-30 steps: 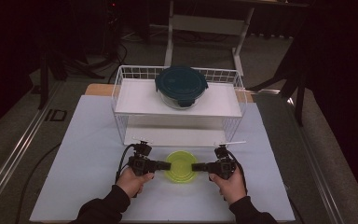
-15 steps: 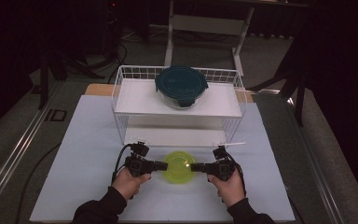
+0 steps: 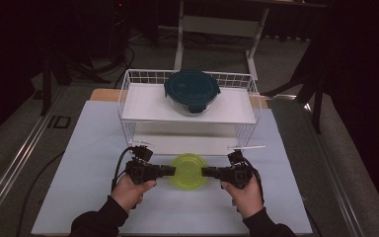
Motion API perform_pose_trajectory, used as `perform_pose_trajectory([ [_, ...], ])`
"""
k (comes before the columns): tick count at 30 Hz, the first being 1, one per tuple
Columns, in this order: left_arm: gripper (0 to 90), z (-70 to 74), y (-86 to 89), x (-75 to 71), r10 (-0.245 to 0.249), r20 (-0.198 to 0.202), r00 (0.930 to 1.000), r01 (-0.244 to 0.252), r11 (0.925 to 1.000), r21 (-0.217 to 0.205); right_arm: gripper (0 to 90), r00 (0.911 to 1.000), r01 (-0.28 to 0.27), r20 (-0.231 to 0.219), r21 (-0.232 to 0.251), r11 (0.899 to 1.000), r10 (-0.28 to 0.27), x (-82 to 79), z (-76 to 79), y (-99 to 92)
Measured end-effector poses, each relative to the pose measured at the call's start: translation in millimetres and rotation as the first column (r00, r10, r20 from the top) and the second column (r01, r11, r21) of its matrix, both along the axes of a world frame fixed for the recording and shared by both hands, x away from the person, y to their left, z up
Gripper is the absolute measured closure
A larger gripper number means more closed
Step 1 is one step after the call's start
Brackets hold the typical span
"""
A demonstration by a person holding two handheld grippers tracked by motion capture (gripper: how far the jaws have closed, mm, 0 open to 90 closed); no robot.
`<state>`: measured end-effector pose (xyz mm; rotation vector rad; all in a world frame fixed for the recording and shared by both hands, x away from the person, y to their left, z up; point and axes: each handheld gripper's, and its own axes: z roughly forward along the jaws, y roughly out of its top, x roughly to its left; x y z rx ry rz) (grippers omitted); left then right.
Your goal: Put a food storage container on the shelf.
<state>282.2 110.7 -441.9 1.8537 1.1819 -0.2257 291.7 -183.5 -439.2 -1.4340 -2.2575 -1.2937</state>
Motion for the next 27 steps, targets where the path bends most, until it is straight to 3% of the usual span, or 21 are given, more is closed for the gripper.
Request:
perform_pose_trajectory([
  [14, 80.2, 40.3, -0.7, -10.5, 0.007, 0.064, 0.9979, -0.005, 0.9997, -0.022, 80.6, 0.9973, -0.001, 0.074, 0.012, 1.0, 0.0, -11.3, 40.3, -3.2],
  [27, 80.4, 89.2, 4.8, -3.4, 0.028, 0.132, 0.9908, -0.025, 0.9993, -0.026, 80.6, 0.9901, 0.009, 0.139, 0.035, 0.999, -0.013, -3.5, 85.9, 1.7],
])
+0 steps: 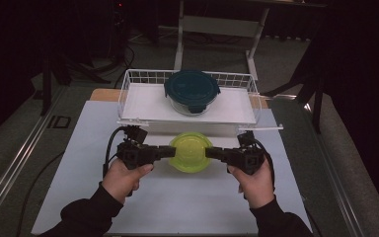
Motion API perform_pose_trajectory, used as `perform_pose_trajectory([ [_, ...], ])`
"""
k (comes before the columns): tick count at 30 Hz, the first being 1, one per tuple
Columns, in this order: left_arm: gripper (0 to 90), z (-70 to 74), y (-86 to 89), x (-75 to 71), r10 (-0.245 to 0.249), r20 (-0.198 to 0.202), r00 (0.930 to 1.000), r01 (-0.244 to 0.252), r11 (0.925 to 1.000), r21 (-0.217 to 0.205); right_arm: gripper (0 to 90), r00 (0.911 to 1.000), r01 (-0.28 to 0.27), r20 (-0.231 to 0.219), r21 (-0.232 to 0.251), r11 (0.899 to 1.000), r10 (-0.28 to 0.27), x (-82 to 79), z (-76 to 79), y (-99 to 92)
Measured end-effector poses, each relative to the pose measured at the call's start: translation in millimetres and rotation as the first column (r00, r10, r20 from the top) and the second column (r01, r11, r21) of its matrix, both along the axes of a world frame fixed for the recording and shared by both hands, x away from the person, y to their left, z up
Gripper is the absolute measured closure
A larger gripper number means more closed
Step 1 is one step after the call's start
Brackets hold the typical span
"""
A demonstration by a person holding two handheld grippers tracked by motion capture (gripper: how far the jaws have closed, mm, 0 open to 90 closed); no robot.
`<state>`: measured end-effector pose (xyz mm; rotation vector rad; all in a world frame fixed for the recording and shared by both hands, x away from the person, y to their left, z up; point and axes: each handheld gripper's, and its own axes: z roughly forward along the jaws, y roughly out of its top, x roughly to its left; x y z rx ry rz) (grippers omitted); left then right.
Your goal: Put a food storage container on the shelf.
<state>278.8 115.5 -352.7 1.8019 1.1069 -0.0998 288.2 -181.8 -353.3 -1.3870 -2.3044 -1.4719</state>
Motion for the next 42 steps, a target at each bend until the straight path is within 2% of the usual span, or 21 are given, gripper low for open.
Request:
perform_pose_trajectory([
  [6, 80.6, 25.2, 1.9, 6.6, 0.014, 0.033, 0.9994, -0.014, 0.9999, 0.005, 80.6, 0.9991, 0.007, 0.041, -0.006, 1.0, -0.007, 6.3, 26.4, 4.4],
  [10, 80.6, 41.7, 2.7, 12.3, 0.023, 0.054, 0.9983, -0.023, 0.9997, 0.009, 80.6, 0.9984, 0.014, 0.055, 0.007, 1.0, -0.014, 12.1, 41.2, 5.9],
  [15, 80.7, 59.7, 4.2, 21.8, 0.033, 0.075, 0.9967, -0.032, 0.9994, -0.013, 80.6, 0.9968, 0.023, 0.076, 0.023, 0.999, -0.025, 20.7, 59.0, 6.4],
  [23, 80.7, 86.8, 5.5, 43.0, 0.041, 0.114, 0.9926, -0.038, 0.9989, -0.029, 80.6, 0.992, 0.044, 0.118, 0.021, 0.999, -0.046, 37.8, 90.9, 9.1],
  [30, 80.6, 99.4, 5.6, 65.0, 0.053, 0.109, 0.9926, -0.05, 0.9983, -0.03, 80.6, 0.9897, 0.067, 0.125, 0.022, 0.998, -0.069, 58.0, 106.1, 11.1],
  [37, 80.4, 105.7, 2.9, 87.6, 0.073, 0.091, 0.9931, -0.071, 0.9971, -0.028, 80.6, 0.9873, 0.099, 0.123, 0.013, 0.995, -0.1, 76.6, 114.3, 13.1],
  [42, 80.2, 106.7, -0.3, 100.8, 0.088, 0.079, 0.993, -0.086, 0.996, -0.022, 80.7, 0.9877, 0.116, 0.103, 0.02, 0.993, -0.118, 89.2, 115.2, 11.7],
])
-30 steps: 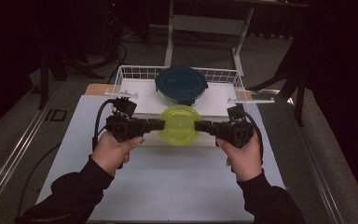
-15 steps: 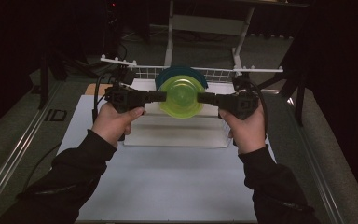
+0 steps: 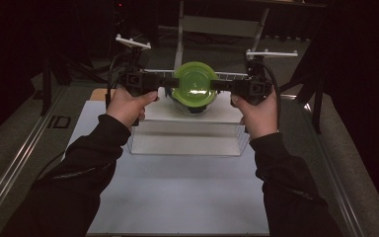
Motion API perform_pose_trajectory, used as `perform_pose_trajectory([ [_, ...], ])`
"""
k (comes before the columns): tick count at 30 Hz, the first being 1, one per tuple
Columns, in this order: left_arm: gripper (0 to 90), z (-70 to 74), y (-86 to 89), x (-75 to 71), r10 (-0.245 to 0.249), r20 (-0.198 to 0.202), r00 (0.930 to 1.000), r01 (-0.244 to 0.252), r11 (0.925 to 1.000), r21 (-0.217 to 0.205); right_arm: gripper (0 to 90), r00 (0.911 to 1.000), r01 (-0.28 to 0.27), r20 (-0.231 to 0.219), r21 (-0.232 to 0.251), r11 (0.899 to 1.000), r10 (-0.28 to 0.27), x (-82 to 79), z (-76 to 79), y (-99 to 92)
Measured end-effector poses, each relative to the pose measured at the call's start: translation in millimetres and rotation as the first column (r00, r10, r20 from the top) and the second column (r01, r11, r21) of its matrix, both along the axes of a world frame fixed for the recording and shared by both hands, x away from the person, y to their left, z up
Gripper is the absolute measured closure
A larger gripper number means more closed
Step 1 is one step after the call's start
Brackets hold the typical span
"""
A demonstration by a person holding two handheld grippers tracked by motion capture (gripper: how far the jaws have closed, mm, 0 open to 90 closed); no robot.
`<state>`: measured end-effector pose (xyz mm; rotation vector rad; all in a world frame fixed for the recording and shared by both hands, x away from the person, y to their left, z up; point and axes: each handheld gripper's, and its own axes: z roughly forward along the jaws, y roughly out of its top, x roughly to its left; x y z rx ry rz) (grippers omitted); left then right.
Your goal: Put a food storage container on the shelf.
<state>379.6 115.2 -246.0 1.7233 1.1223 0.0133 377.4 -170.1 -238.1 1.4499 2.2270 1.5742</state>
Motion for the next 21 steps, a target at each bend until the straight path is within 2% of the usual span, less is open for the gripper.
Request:
perform_pose_trajectory([
  [3, 80.1, -3.2, -1.4, 4.4, 0.008, -0.007, 0.9999, -0.008, 1.0, 0.002, 80.6, 0.9998, 0.007, -0.016, 0.004, 1.0, -0.007, 6.2, -2.9, -1.0],
  [5, 80.2, -4.3, 0.1, 7.8, 0.002, -0.015, 0.9999, -0.002, 0.9998, -0.017, 80.6, 0.9997, 0.006, -0.025, 0.017, 1.0, -0.006, 9.2, -4.7, -2.1],
  [8, 80.1, -2.9, -0.7, 10.2, 0.011, -0.024, 0.9996, -0.012, 0.9999, -0.012, 80.6, 0.9993, 0.012, -0.036, 0.02, 1.0, -0.011, 12.3, -4.1, -1.9],
  [14, 80.0, -3.0, -0.7, 9.3, 0.014, -0.04, 0.9991, -0.015, 0.9998, -0.016, 80.6, 0.9989, 0.007, -0.046, 0.015, 1.0, -0.007, 14.0, -2.2, -1.5],
  [16, 79.9, -2.0, -1.4, 8.4, 0.018, -0.039, 0.9991, -0.018, 0.9998, -0.006, 80.5, 0.9989, 0.007, -0.046, 0.015, 1.0, -0.007, 13.8, -2.2, -1.4],
  [21, 78.7, -3.0, -2.1, 9.9, 0.032, -0.024, 0.9992, -0.033, 0.9994, -0.011, 79.9, 0.9986, 0.008, -0.053, 0.024, 1.0, -0.007, 15.9, -3.0, -1.9],
])
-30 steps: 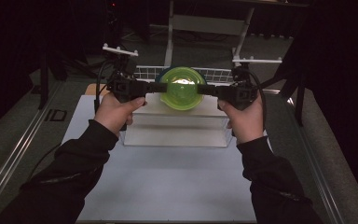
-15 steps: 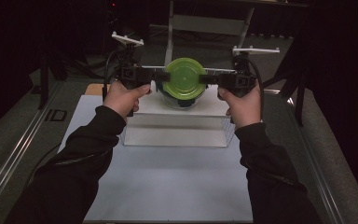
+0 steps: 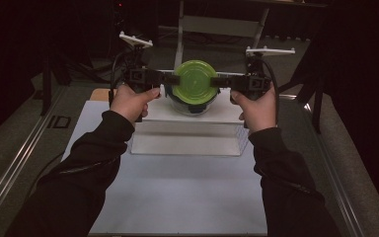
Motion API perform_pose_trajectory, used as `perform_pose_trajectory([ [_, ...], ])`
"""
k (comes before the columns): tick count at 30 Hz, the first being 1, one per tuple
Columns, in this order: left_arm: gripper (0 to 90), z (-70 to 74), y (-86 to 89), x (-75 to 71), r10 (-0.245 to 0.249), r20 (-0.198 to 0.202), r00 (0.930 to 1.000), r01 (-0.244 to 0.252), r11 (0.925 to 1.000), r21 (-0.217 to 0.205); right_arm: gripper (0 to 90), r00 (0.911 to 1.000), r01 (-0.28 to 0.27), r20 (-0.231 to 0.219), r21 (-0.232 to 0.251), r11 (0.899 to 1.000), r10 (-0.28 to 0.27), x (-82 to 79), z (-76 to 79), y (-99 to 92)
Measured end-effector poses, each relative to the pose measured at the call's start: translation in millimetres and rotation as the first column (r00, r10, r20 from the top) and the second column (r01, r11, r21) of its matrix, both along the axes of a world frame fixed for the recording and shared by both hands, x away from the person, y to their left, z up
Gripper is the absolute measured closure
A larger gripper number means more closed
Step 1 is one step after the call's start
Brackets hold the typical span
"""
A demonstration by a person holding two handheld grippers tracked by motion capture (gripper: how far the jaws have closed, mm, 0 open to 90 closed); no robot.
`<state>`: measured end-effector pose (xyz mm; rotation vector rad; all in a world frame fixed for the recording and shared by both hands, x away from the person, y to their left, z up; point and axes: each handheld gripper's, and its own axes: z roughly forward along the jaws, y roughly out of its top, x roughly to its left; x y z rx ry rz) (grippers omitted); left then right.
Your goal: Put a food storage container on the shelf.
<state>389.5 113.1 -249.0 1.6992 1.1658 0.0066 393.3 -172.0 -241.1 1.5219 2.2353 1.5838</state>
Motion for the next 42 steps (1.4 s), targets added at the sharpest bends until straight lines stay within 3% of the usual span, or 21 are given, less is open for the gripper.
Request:
perform_pose_trajectory([
  [4, 73.8, -2.3, -2.4, 4.1, 0.004, 0.006, 1.0, -0.004, 0.9999, -0.011, 75.4, 0.9999, 0.008, -0.013, 0.022, 1.0, -0.008, 6.6, -0.6, -0.9],
  [8, 69.0, -4.3, -4.1, 9.2, 0.02, 0.008, 0.9998, -0.02, 0.9998, -0.009, 69.5, 0.9996, 0.028, -0.009, 0.012, 1.0, -0.028, 12.7, -0.5, -0.2],
  [15, 64.4, -7.9, -8.7, 11.3, 0.035, 0.008, 0.9993, -0.035, 0.999, -0.029, 68.7, 0.9986, 0.046, -0.026, 0.002, 0.999, -0.046, 26.9, 0.5, 0.7],
  [20, 57.6, -7.4, -10.9, 12.2, 0.053, 0.013, 0.9985, -0.052, 0.9979, -0.039, 61.4, 0.9981, 0.058, -0.021, -0.009, 0.998, -0.059, 31.9, 1.3, 3.8],
  [24, 49.7, -7.9, -12.1, 13.1, 0.066, 0.024, 0.9975, -0.065, 0.9965, -0.053, 54.2, 0.9984, 0.055, -0.014, -0.01, 0.998, -0.055, 33.9, 2.1, 3.9],
  [29, 47.1, -8.6, -14.1, 12.3, 0.07, 0.035, 0.9969, -0.068, 0.9961, -0.056, 47.3, 0.9994, 0.028, -0.02, -0.016, 0.999, -0.028, 37.6, -1.7, 3.9],
  [33, 43.4, -8.4, -15.5, 9.9, 0.06, 0.052, 0.9968, -0.057, 0.9966, -0.06, 45.3, 0.9993, 0.03, -0.023, -0.006, 1.0, -0.031, 37.1, -5.1, 1.8],
  [36, 39.2, -7.7, -15.7, 7.4, 0.064, 0.083, 0.9945, -0.058, 0.9957, -0.072, 42.8, 0.9994, 0.033, 0.005, -0.008, 0.999, -0.033, 32.3, -2.7, -0.6],
  [42, 31.6, -9.6, -11.7, 4.5, 0.036, 0.096, 0.9948, -0.027, 0.9959, -0.087, 40.9, 0.9993, 0.028, 0.023, -0.009, 1.0, -0.028, 22.4, 1.5, -7.9],
])
